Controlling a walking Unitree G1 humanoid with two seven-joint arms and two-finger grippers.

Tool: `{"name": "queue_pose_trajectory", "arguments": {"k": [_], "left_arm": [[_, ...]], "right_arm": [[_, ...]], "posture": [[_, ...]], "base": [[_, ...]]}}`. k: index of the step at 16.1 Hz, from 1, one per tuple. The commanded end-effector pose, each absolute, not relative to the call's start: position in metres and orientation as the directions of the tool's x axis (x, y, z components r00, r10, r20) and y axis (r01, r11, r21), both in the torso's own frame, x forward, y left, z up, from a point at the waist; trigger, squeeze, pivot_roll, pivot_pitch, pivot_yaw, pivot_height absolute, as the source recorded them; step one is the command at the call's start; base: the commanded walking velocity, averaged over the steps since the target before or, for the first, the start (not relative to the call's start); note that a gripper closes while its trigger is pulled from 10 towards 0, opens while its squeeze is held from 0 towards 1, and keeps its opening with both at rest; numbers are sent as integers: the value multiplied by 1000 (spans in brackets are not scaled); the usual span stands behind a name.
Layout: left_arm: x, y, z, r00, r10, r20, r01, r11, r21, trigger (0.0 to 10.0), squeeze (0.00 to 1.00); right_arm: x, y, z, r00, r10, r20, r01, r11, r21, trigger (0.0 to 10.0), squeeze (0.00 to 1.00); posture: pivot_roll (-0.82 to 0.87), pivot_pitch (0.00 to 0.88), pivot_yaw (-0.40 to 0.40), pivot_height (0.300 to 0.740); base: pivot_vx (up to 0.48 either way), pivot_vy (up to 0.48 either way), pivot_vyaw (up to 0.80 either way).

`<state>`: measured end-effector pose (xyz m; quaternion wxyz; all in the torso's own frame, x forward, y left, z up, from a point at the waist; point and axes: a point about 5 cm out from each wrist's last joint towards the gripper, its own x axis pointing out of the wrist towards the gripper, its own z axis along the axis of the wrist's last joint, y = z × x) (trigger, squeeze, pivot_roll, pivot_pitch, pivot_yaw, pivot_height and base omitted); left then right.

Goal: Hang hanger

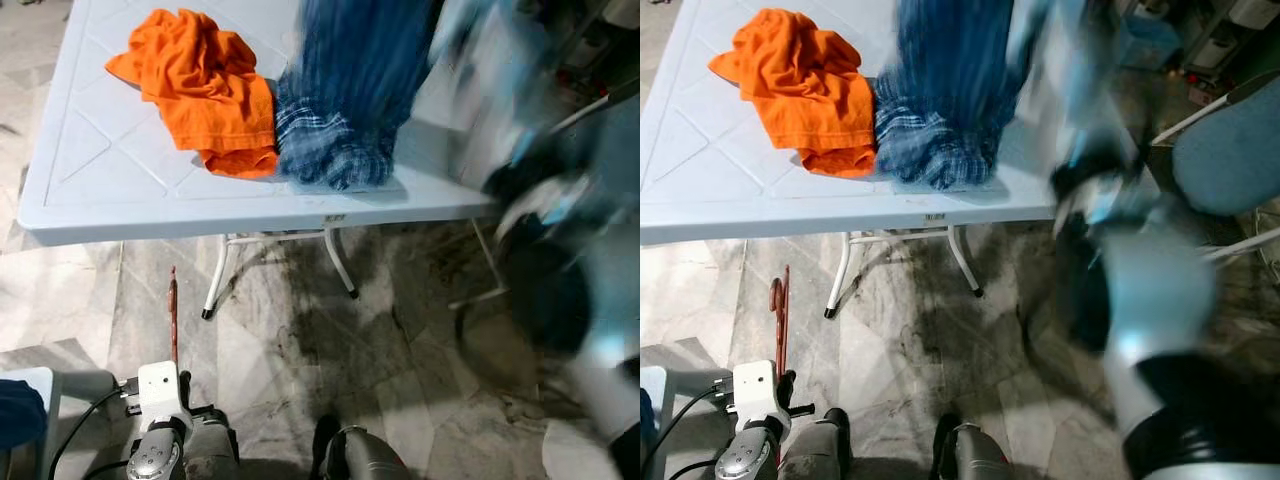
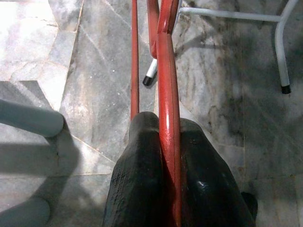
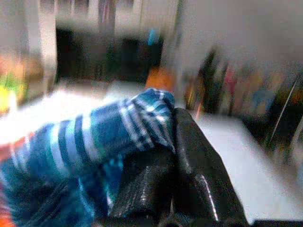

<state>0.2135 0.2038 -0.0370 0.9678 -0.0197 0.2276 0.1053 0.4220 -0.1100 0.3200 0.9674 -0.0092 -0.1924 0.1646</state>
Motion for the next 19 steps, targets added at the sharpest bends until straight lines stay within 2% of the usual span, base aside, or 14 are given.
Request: {"name": "queue_pose_trajectory", "arguments": {"k": [1,2,3,4,5,8,13,15,19], "left_arm": [[205,193,-45,862,162,-481,-189,982,-7,10000,0],[207,192,-45,862,151,-485,-179,984,-12,10000,0],[207,192,-45,862,151,-485,-179,984,-12,10000,0],[207,191,-45,861,145,-488,-173,985,-13,10000,0],[209,189,-46,857,122,-500,-152,988,-19,10000,0],[216,183,-46,852,79,-517,-109,994,-28,10000,0],[228,175,-44,847,43,-530,-74,997,-37,10000,0],[231,173,-44,842,27,-539,-55,998,-37,10000,0],[236,171,-43,839,25,-543,-44,999,-22,10000,0]], "right_arm": [[422,-108,312,864,382,328,-365,924,-116,10000,1000],[419,-99,268,847,503,170,-478,862,-171,10000,1000],[419,-99,268,847,503,170,-478,862,-171,10000,1000],[417,-96,247,833,548,75,-525,827,-203,10000,1000],[409,-94,215,790,610,-64,-602,750,-274,10000,1000],[404,-99,197,748,649,-141,-659,698,-281,10000,1000],[397,-131,173,817,567,-102,-575,789,-218,10000,1000],[397,-147,176,872,488,-23,-479,844,-242,10000,1000],[397,-157,187,930,339,141,-319,936,-146,10000,1000]], "posture": [[310,272,-172,740],[299,270,-165,740],[299,270,-165,740],[291,268,-161,740],[261,260,-145,740],[214,243,-126,740],[159,218,-111,740],[136,210,-104,740],[111,199,-98,740]], "base": [[0,0,0],[0,0,0],[0,0,0],[0,0,0],[0,0,0],[0,0,0],[0,0,0],[0,0,0],[0,0,0]]}}
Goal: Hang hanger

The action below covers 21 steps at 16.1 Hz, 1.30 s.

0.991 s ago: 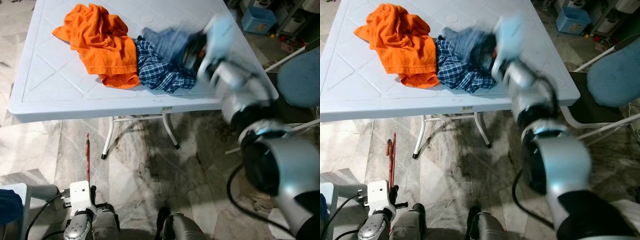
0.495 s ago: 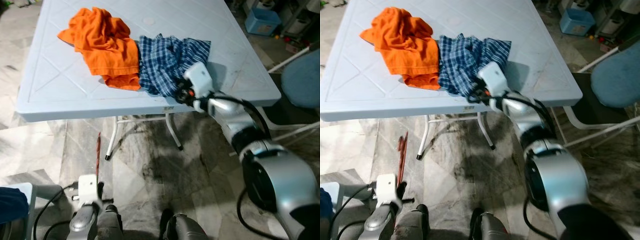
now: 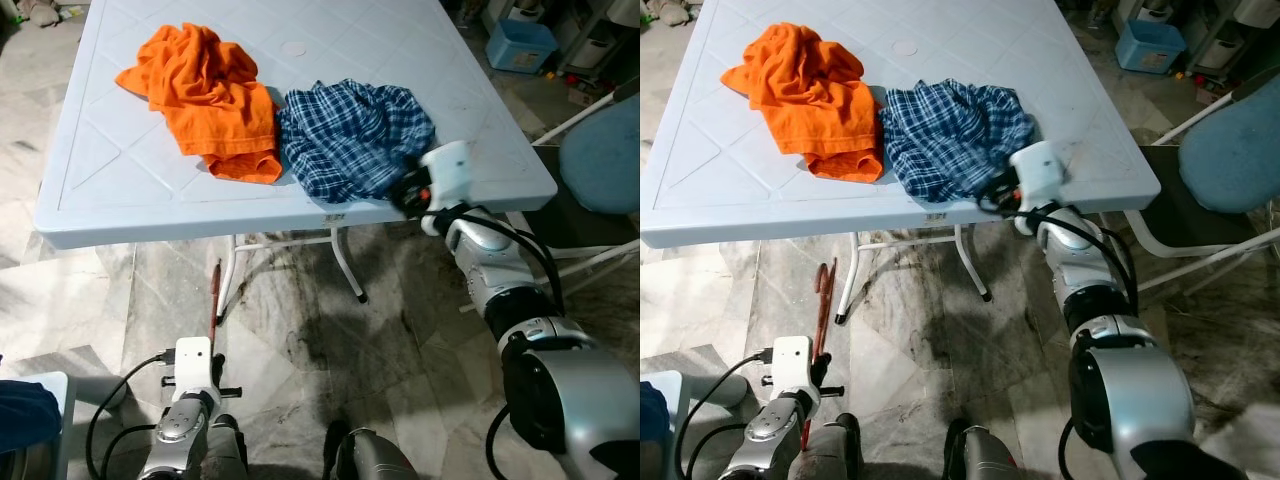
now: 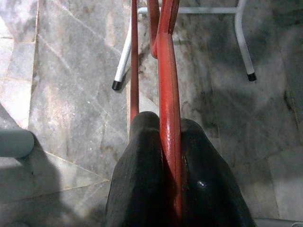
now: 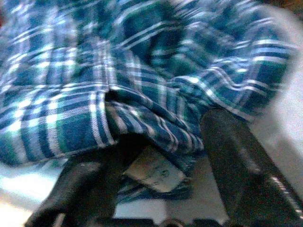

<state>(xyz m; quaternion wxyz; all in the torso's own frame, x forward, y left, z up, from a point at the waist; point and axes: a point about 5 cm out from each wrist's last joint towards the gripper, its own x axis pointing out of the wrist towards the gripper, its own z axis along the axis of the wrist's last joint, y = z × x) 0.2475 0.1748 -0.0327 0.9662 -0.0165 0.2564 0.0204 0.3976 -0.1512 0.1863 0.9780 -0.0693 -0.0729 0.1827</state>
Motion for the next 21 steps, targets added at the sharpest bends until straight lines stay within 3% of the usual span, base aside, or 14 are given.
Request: {"name": "queue_pose_trajectory", "arguments": {"k": [1,3,6,10,13,17,18,21], "left_arm": [[237,171,-43,838,30,-545,-46,999,-16,10000,0],[236,170,-45,830,30,-557,-52,998,-24,10000,0],[236,165,-45,830,9,-558,-29,999,-27,10000,0],[234,166,-47,826,13,-563,-37,999,-31,10000,0],[230,169,-49,821,21,-570,-48,998,-32,10000,0],[229,169,-50,817,16,-577,-43,999,-32,10000,0],[229,169,-50,817,16,-577,-42,999,-32,10000,0],[230,168,-49,819,17,-573,-43,999,-32,10000,0]], "right_arm": [[396,-159,186,947,271,171,-257,961,-98,10000,1000],[392,-141,171,951,274,141,-271,962,-39,10000,1000],[387,-114,167,897,427,114,-429,903,-16,10000,1000],[386,-100,163,862,503,62,-505,863,16,10000,1000],[384,-60,156,807,589,-27,-583,804,120,10000,1000],[382,-28,159,776,623,-97,-604,779,167,10000,1000],[384,-26,162,786,611,-99,-591,788,169,10000,1000],[402,-47,187,936,348,-47,-338,930,146,10000,1000]], "posture": [[106,198,-100,740],[101,198,-101,740],[94,205,-101,740],[107,205,-106,740],[120,217,-107,740],[126,222,-103,740],[128,225,-103,740],[129,227,-103,740]], "base": [[0,0,0],[0,0,0],[0,0,0],[0,0,0],[0,0,0],[0,0,0],[0,0,0],[0,0,0]]}}
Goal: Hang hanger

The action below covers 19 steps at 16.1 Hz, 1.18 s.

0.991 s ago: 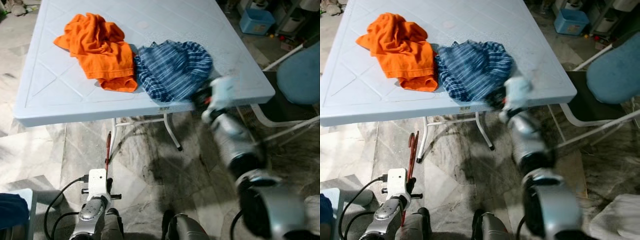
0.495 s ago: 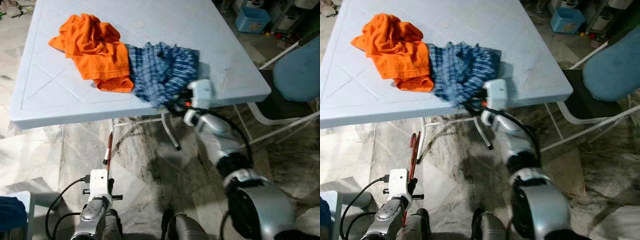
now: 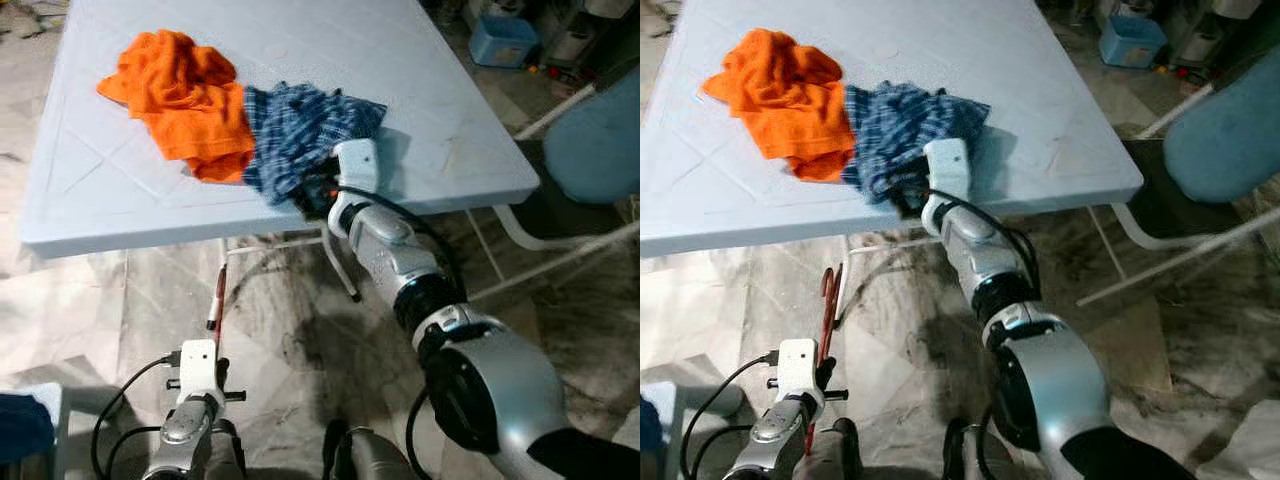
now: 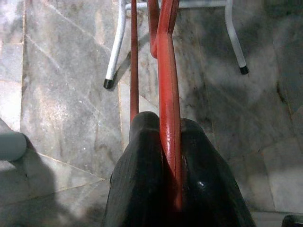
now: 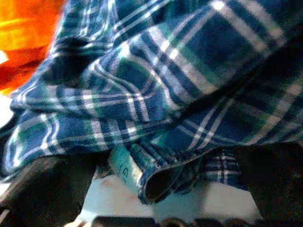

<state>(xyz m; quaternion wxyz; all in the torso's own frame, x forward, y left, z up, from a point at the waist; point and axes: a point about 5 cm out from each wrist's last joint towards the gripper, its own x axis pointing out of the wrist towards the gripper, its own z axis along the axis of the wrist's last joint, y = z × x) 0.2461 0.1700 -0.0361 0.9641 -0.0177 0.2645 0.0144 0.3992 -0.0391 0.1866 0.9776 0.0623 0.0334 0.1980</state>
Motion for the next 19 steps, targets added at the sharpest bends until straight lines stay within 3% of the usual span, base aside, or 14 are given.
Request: {"name": "queue_pose_trajectory", "arguments": {"k": [1,2,3,4,11,19], "left_arm": [[230,168,-49,819,17,-573,-43,999,-32,10000,0],[230,168,-50,819,16,-574,-41,999,-30,10000,0],[230,168,-50,818,16,-575,-40,999,-29,10000,0],[230,168,-50,816,14,-577,-37,999,-28,10000,0],[239,162,-47,804,-29,-593,15,999,-28,10000,0],[261,157,-34,803,-103,-588,121,993,-9,10000,0]], "right_arm": [[407,-60,198,963,269,-1,-265,952,150,10000,788],[412,-74,208,979,200,41,-204,968,149,10000,447],[414,-84,215,985,156,69,-165,977,136,10000,173],[416,-93,221,987,122,101,-134,984,119,10000,0],[408,-148,200,985,60,161,-59,998,-12,10000,0],[378,-199,160,981,-47,190,-8,961,278,10000,0]], "posture": [[132,228,-102,740],[129,226,-99,740],[126,224,-97,740],[122,221,-95,740],[58,197,-56,740],[-13,155,41,740]], "base": [[0,0,0],[0,0,0],[0,0,0],[0,0,0],[0,0,0],[0,0,0]]}}
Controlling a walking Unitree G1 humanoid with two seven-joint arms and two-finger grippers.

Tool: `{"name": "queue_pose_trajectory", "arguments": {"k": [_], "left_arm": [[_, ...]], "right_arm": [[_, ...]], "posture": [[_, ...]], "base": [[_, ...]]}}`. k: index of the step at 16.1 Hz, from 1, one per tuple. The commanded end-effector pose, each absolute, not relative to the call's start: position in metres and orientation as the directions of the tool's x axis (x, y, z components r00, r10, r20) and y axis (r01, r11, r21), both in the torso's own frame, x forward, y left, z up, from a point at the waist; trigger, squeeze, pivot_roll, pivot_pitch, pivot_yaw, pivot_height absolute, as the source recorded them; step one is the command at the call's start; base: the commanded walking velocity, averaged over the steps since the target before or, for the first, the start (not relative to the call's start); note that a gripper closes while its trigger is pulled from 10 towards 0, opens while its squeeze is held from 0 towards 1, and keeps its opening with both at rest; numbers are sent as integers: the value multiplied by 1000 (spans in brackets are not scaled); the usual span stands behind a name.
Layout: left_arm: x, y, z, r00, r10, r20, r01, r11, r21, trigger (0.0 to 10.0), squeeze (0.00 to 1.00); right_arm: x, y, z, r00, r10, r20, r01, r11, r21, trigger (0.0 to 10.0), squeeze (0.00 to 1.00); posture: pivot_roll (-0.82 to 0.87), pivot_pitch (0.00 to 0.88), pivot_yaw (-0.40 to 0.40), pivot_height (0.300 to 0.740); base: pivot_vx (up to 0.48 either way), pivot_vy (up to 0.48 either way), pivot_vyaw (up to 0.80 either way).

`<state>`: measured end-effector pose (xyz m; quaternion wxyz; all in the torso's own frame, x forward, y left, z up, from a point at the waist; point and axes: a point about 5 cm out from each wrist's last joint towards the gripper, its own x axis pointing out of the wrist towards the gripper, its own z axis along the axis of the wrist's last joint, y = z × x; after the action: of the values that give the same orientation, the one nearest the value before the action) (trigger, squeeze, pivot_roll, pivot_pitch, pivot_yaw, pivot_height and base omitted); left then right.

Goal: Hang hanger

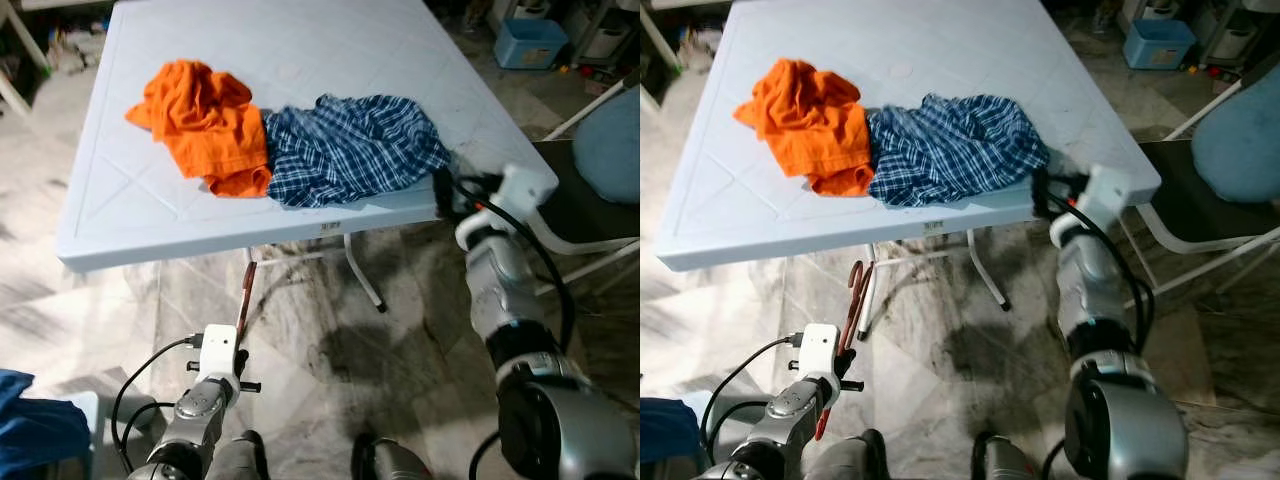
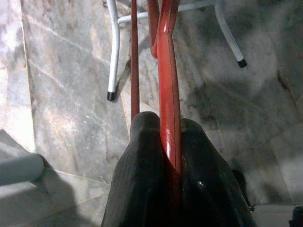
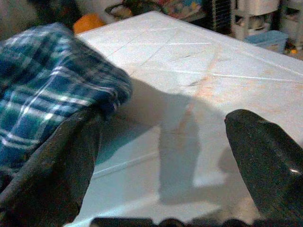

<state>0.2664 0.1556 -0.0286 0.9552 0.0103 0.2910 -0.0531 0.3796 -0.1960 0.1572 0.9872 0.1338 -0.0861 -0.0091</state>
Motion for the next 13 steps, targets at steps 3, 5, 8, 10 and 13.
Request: {"name": "queue_pose_trajectory", "arguments": {"k": [3,5,8,10,13], "left_arm": [[264,157,-32,800,-111,-589,133,991,-5,10000,0],[263,157,-33,796,-108,-595,132,991,-4,10000,0],[256,158,-40,770,-88,-632,116,993,2,10000,0],[249,159,-46,741,-69,-668,94,996,2,10000,0],[241,162,-52,706,-75,-704,122,992,17,10000,0]], "right_arm": [[361,-197,144,974,137,180,-182,946,267,10000,0],[342,-189,126,931,335,146,-360,908,214,10000,0],[280,-194,62,810,584,-42,-564,798,214,10000,0],[253,-215,19,823,532,-199,-451,825,340,10000,0],[241,-224,-14,828,382,-410,-233,900,369,10000,0]], "posture": [[-33,147,47,740],[-42,147,43,740],[-60,142,26,740],[-62,134,16,740],[-63,120,6,740]], "base": [[0,0,0],[0,0,0],[0,0,0],[0,0,0],[0,0,0]]}}
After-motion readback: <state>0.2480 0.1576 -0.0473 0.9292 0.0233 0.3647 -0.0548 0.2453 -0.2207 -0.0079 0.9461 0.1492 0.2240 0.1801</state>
